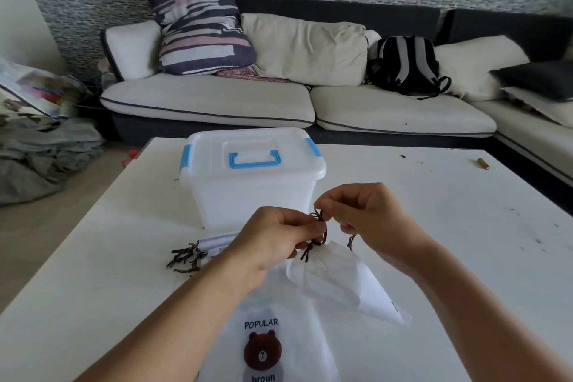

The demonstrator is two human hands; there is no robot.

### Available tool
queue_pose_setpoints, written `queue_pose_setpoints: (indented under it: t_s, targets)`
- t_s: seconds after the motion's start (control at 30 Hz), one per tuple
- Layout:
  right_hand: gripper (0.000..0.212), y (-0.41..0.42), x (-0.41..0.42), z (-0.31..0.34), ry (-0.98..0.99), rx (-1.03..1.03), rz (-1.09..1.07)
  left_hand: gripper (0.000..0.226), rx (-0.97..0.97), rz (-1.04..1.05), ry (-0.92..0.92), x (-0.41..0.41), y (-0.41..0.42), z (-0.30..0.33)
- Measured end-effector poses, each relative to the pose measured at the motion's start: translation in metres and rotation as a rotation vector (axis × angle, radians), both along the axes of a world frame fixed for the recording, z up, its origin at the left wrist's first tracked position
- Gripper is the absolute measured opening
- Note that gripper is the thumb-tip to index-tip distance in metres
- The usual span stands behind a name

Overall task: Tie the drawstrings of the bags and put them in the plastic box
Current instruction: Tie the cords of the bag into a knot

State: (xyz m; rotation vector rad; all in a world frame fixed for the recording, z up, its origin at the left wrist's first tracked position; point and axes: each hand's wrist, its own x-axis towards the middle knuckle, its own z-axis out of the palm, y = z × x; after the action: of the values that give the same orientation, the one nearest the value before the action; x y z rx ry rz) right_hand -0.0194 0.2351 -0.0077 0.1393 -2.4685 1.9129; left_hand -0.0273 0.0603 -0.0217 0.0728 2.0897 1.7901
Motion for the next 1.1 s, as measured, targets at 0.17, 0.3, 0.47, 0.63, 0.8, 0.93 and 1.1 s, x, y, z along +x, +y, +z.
queue_pose_setpoints:
  t_s: [0.17,0.3,0.47,0.63,0.8,0.93,1.1]
  targets:
    - [0.022,0.014,0.001,0.005,-0.029,-0.164,0.057,0.007,0.005,-0.033,-0.026,-0.003,-0.003,0.0]
    - [0.017,0.008,0.001,0.001,0.008,-0.104,0.013,0.007,-0.012,-0.115,0.011,-0.002,-0.003,0.0]
    - [0.017,-0.003,0.003,0.0,0.064,0.067,0.037,0.014,-0.024,-0.166,0.023,-0.001,-0.003,0.0]
    - [0.016,-0.003,0.003,0.0,0.096,0.145,0.021,0.015,0.013,-0.098,-0.01,-0.002,-0.001,-0.003]
    - [0.008,0.001,0.003,-0.003,0.175,0.17,-0.159,0.015,0.081,0.069,-0.075,-0.005,0.002,-0.003]
    - [0.007,0.006,0.004,-0.005,0.126,0.187,-0.205,0.019,0.189,0.204,-0.099,-0.011,0.0,-0.004]
    - [0.008,0.007,0.006,-0.006,0.018,0.291,-0.189,0.022,0.23,0.266,-0.061,-0.012,0.001,-0.005]
